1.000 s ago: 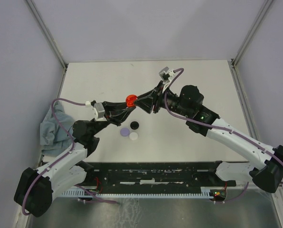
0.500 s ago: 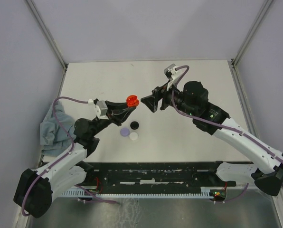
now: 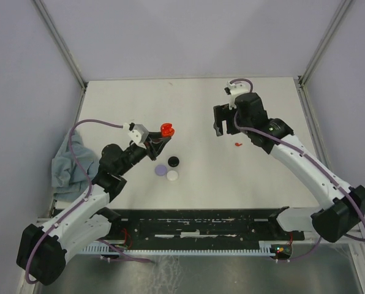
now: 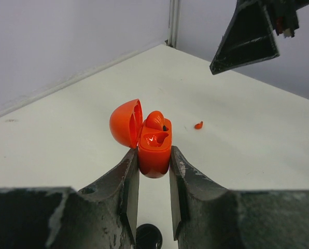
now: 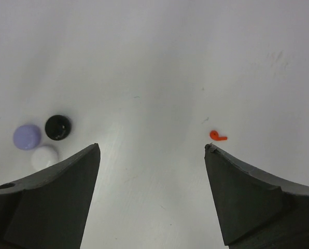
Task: Insert the wireless bluetooth earbuds into the charging case
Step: Place the earbud in the charging case, then pick up the earbud from the center of the board.
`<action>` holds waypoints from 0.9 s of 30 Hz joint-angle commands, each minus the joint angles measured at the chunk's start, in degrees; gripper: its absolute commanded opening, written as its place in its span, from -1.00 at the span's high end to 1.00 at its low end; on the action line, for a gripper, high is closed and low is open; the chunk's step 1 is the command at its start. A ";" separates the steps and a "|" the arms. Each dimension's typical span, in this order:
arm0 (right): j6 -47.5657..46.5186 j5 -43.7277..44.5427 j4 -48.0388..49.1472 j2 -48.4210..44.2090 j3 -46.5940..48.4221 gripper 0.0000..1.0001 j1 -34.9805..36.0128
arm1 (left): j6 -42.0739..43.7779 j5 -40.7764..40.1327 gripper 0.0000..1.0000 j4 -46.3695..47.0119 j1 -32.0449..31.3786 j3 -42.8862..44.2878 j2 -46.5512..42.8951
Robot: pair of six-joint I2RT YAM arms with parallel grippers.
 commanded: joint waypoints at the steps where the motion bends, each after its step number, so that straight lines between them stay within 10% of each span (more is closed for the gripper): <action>1: -1.28 2.51 -3.04 5.91 -1.55 -0.80 -4.11 | 4.61 -2.49 0.95 -1.80 0.17 2.83 0.20; 27: -2.22 -18.18 2.25 39.85 4.28 -0.59 -22.29 | 2.07 -3.19 0.95 4.41 0.14 0.07 -0.73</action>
